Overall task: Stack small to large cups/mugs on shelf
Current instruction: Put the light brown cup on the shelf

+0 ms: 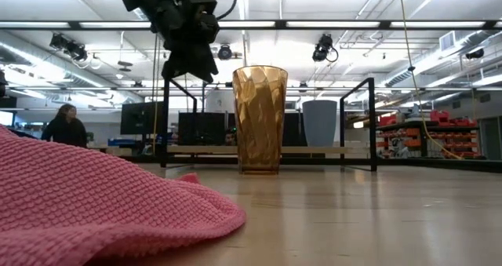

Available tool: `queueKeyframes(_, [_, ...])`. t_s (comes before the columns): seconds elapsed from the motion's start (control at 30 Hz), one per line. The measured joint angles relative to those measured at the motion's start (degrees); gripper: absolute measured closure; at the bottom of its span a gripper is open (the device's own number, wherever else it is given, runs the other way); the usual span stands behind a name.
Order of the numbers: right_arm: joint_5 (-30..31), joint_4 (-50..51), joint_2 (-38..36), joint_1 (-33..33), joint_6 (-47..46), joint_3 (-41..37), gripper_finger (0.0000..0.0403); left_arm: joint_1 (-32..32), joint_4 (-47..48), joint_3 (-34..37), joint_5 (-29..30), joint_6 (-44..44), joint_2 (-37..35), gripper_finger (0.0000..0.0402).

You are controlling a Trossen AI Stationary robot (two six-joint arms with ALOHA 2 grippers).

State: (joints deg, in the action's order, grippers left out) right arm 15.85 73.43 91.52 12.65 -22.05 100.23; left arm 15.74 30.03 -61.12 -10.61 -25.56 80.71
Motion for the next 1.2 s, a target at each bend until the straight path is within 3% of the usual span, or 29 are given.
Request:
queueKeyframes(0.2, [4.0, -0.4, -8.7, 6.9, -10.9, -12.4, 0.0321, 1.9, -3.1, -0.8, -3.7, -1.2, 0.0, 0.0279])
queueKeyframes(0.6, [8.2, -5.1, -19.4, 14.7, -25.7, -32.9, 0.0321, -1.1, -0.6, -10.4, -2.2, -0.7, 3.5, 0.0265])
queueKeyframes(0.97, [7.7, -6.3, -20.3, 15.3, -31.4, -38.0, 0.0321, -1.5, 21.1, -25.7, 4.5, 2.3, 17.4, 0.0257])
queueKeyframes(1.2, [7.9, -6.9, -20.2, 16.4, -31.4, -38.0, 0.0321, -2.6, 22.8, -30.5, 4.5, 2.9, 20.7, 0.0258])
